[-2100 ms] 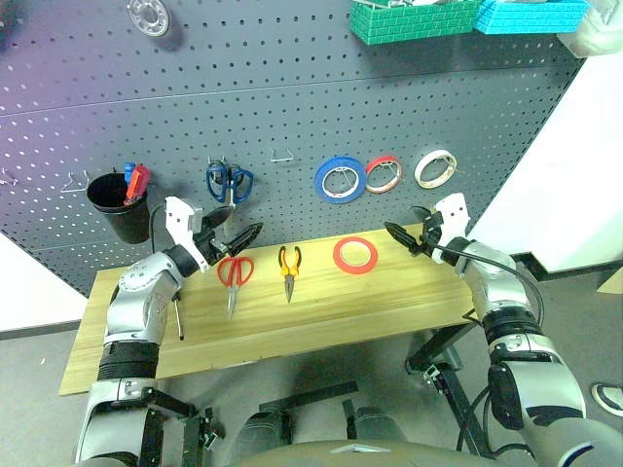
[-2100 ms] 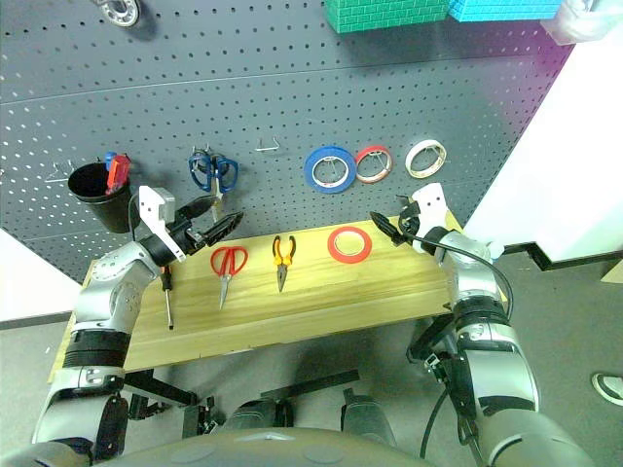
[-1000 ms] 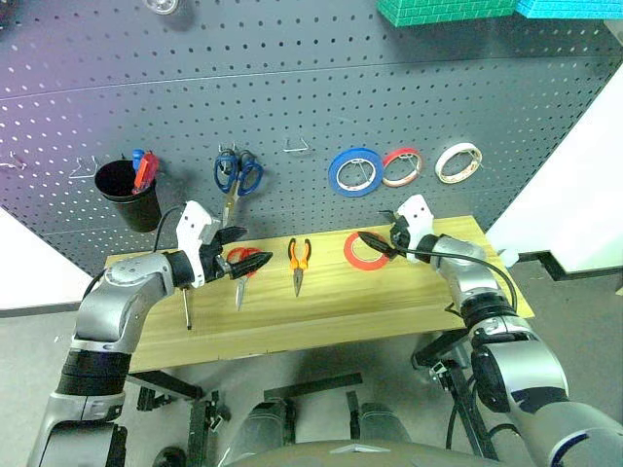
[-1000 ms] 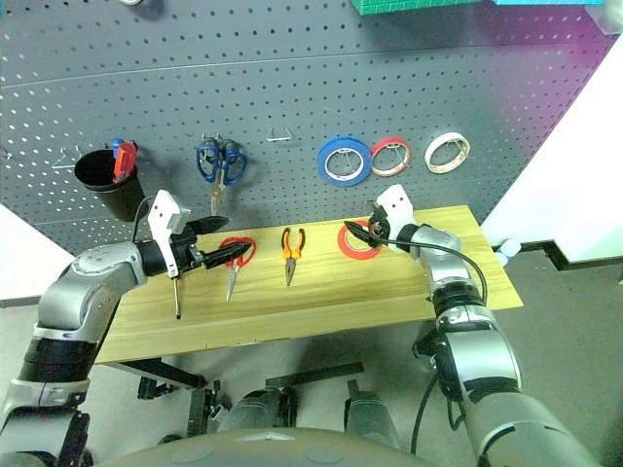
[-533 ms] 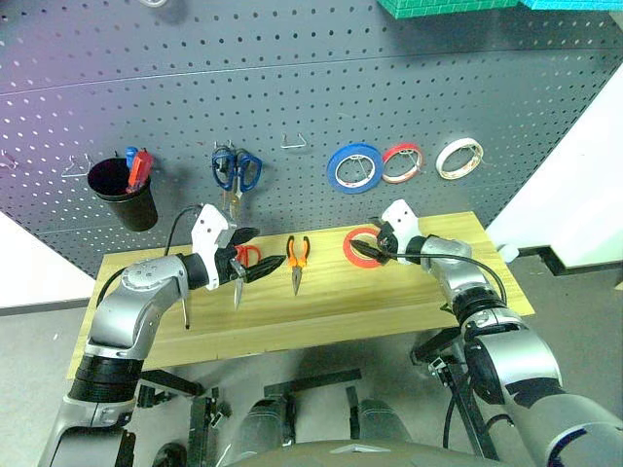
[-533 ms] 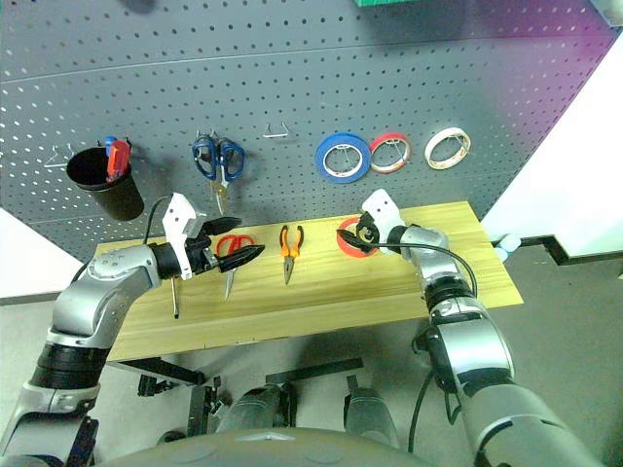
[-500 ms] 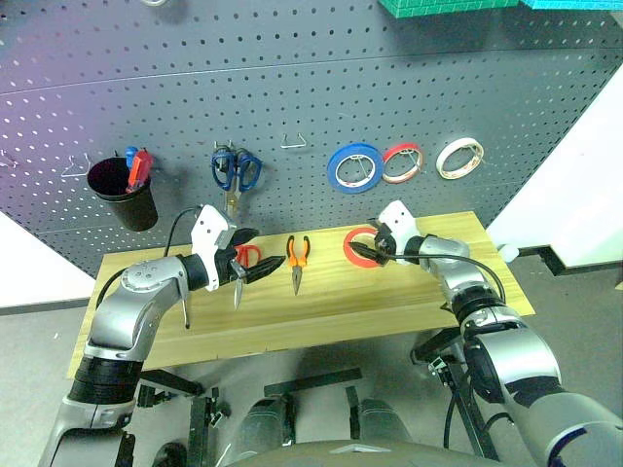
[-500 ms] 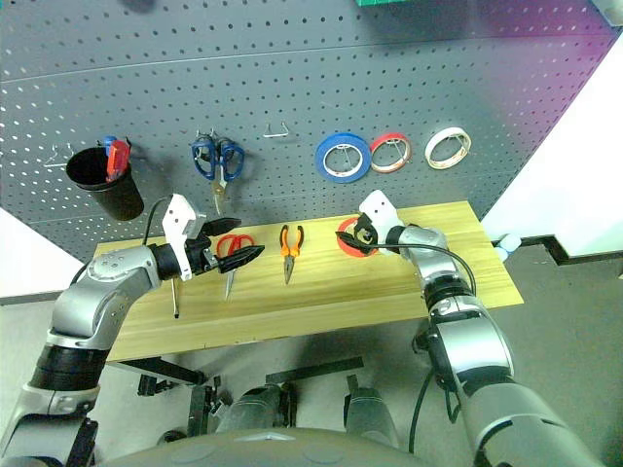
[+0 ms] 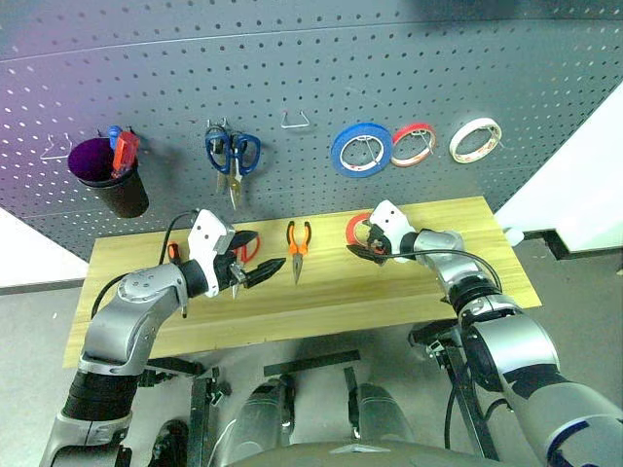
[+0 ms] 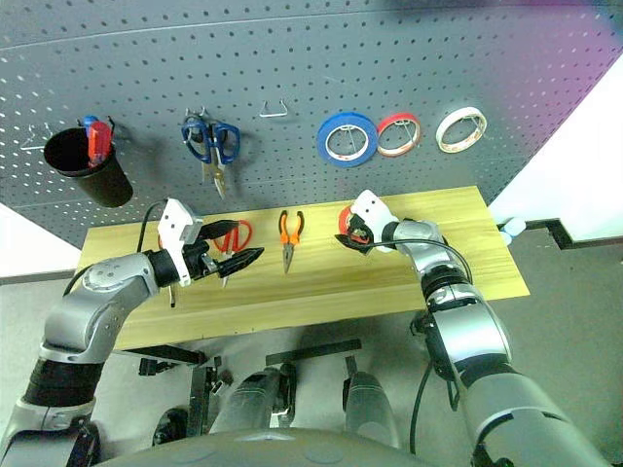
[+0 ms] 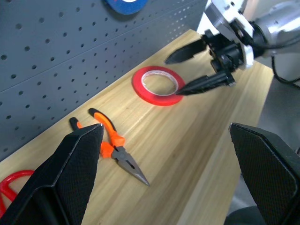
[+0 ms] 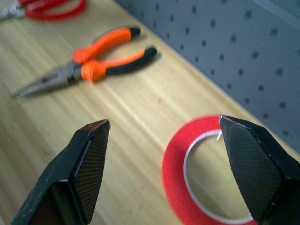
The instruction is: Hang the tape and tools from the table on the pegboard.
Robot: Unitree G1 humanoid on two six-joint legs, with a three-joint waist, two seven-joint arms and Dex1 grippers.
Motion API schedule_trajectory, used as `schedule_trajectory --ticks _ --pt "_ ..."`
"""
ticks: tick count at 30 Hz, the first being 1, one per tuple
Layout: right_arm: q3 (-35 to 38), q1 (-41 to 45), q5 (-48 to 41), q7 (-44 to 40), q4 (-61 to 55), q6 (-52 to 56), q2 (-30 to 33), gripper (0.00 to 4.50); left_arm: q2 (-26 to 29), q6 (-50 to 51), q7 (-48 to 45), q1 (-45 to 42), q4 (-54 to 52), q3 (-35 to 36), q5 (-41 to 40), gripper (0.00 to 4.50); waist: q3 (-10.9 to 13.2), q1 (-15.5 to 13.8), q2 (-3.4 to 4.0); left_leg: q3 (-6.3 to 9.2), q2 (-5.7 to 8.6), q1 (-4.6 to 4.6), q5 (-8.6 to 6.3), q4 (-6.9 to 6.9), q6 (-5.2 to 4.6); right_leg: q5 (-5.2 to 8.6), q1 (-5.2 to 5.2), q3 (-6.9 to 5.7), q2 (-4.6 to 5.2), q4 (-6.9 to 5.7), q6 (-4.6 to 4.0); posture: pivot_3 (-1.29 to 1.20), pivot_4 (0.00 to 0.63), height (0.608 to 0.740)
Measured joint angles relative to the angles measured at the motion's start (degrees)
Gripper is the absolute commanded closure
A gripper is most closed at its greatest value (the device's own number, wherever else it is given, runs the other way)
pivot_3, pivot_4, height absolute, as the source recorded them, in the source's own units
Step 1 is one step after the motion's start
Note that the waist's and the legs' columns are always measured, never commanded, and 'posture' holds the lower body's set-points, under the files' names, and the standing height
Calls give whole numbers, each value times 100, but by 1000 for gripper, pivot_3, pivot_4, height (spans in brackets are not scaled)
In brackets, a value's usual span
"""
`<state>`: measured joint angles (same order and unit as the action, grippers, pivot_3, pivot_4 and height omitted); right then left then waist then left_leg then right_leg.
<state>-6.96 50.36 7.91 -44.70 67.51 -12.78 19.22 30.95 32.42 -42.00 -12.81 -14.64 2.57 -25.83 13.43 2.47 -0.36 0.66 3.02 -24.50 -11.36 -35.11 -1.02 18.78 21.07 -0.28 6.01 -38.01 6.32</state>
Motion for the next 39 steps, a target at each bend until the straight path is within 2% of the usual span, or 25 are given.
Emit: schedule_trajectory --ticks 14,26,39 --pt "-219 -60 364 248 184 331 37 594 -21 -17 258 162 -256 102 -96 12 183 -3 -29 -4 0 -1 0 -2 1 0 1 -2 0 1 0 41 279 740" --pt "-216 201 430 494 419 359 -44 594 -52 -87 502 169 -338 364 -111 12 206 -41 -35 -6 0 -3 0 2 4 0 5 -5 -2 1 1 80 272 740" --pt "-189 220 431 695 538 378 -104 594 -82 -144 666 300 -459 397 -110 12 256 -78 -44 -6 0 -11 -2 9 5 0 17 -5 -1 2 1 91 307 740"
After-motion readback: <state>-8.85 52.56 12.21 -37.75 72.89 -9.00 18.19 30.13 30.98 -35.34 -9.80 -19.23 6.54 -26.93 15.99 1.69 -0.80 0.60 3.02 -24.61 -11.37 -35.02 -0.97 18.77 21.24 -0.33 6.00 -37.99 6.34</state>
